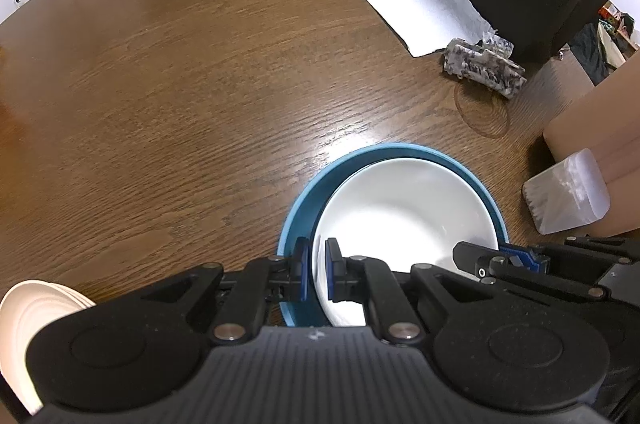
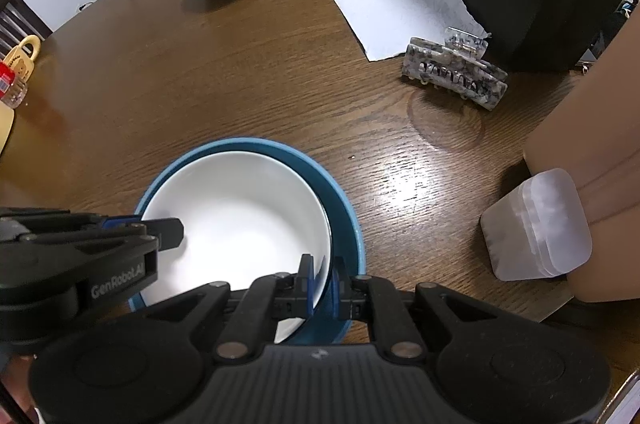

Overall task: Organize plates and bowls
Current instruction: 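Lower the white bowl into the blue bowl with both grippers, then open both grippers to release the white bowl rim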

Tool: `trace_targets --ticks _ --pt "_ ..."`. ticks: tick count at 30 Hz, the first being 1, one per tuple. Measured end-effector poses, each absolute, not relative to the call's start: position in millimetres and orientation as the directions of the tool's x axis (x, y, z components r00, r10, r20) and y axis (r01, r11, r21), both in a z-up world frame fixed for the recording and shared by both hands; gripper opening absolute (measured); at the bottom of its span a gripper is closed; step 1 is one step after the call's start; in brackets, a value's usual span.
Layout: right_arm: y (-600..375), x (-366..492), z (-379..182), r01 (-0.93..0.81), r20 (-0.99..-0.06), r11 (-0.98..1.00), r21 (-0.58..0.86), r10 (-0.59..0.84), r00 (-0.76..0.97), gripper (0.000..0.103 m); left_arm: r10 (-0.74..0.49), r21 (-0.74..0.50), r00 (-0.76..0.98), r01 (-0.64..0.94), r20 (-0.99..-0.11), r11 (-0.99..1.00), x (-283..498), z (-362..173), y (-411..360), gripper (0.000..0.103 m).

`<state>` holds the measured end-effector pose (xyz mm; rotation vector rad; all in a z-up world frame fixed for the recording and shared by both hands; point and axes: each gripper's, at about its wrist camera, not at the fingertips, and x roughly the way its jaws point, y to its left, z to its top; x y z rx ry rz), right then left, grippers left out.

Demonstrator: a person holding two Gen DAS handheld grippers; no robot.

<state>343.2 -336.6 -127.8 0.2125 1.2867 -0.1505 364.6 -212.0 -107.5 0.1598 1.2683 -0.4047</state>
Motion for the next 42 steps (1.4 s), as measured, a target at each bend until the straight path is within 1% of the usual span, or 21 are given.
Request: trace_targets --ticks 18,21,23,28,31,38,42 --pt "-337.1 347.4 -131.8 0.208 -0.963 0.975 0.079 0.021 0.267 0.009 -0.197 -0.103 0.22 0.376 -0.955 0.921 368.7 -113.9 -214.0 0.009" --pt "-337.0 348.7 -132.6 0.207 -0.966 0.975 0.081 0.025 0.257 0.012 -0.197 -0.102 0.221 0.379 -0.955 0.92 368.6 -112.9 -214.3 0.01" --pt "-336.5 349.4 -131.2 0.205 -0.966 0.976 0.076 0.021 0.258 0.018 -0.207 -0.112 0.218 0.381 -0.954 0.918 368.0 -111.6 -214.4 0.01" --pt "-340.0 349.9 -131.0 0.22 -0.967 0.971 0.088 0.031 0.252 0.019 -0.213 -0.117 0.221 0.38 -0.952 0.918 366.5 -109.7 -213.2 0.01" --pt "-341.7 349.8 -130.0 0.226 -0.967 0.969 0.1 0.041 0.25 0.024 -0.218 -0.122 0.222 0.379 -0.95 0.918 365.6 -108.4 -212.4 0.01" --pt "-341.8 348.3 -127.7 0.233 -0.967 0.966 0.112 0.051 0.25 0.025 -0.227 -0.131 0.231 0.367 -0.946 0.921 365.3 -103.0 -208.9 0.01" --pt "-341.8 347.2 -123.9 0.236 -0.965 0.964 0.123 0.06 0.256 0.029 -0.234 -0.137 0.244 0.358 -0.941 0.924 364.7 -95.8 -205.2 0.014"
